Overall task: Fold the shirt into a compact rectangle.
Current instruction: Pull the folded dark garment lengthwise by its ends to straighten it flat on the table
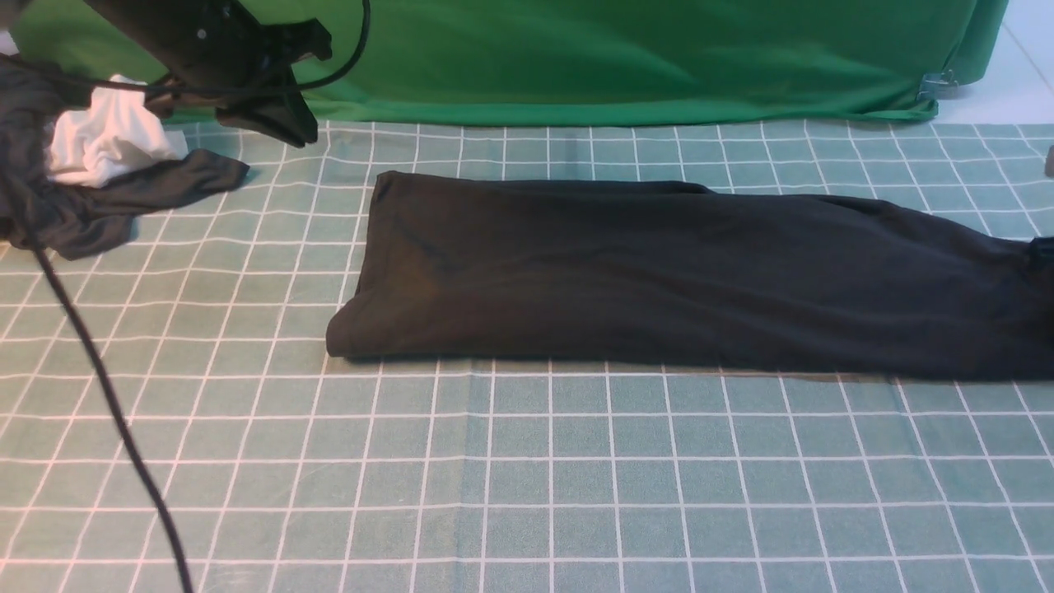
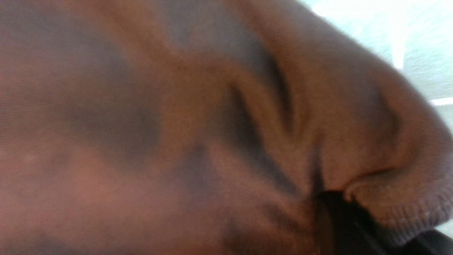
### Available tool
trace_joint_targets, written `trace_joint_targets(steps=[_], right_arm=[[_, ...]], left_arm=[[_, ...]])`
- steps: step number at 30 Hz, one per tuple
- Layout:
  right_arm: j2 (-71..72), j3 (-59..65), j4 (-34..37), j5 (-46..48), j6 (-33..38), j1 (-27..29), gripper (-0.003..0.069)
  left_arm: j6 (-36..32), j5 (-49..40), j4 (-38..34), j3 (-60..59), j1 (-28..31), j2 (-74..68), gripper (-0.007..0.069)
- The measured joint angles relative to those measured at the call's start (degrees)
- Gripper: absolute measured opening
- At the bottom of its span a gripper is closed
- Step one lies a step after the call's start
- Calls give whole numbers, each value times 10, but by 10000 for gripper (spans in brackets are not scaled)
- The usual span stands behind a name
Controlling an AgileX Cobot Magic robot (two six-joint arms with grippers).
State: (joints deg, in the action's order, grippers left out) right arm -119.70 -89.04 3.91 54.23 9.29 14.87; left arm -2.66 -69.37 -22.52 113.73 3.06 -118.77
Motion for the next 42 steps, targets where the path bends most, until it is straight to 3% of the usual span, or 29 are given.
trace_joint_targets(steps=[9, 12, 16, 17, 18, 22, 26, 34, 37, 41, 42], right_arm=[[5, 0, -1, 4, -2, -6, 55], [5, 0, -1, 4, -3, -6, 55], [5, 0, -1, 6, -4, -6, 55], [5, 0, -1, 6, -4, -6, 55], [5, 0, -1, 8, -4, -6, 55], [5, 0, -1, 8, -4, -7, 55], [5, 0, -1, 8, -4, -7, 55], [5, 0, -1, 11, -4, -7, 55], [5, 0, -1, 11, -5, -7, 55], [5, 0, -1, 10, -8, -7, 55], [5, 0, -1, 10, -8, -7, 55]], left_arm=[[42, 11, 16, -187, -54, 66, 49], [81, 40, 65, -222, -72, 65, 116], [105, 67, 125, -240, -99, 65, 318], [105, 67, 126, -241, -99, 65, 328], [114, 75, 130, -252, -105, 65, 400], [132, 127, 145, -298, -115, 65, 538], [147, 194, 147, -334, -116, 65, 594], [139, 237, 88, -350, -116, 28, 551], [122, 241, 80, -349, -116, 25, 462], [115, 250, 66, -349, -115, 21, 218], [115, 250, 64, -348, -115, 21, 204]])
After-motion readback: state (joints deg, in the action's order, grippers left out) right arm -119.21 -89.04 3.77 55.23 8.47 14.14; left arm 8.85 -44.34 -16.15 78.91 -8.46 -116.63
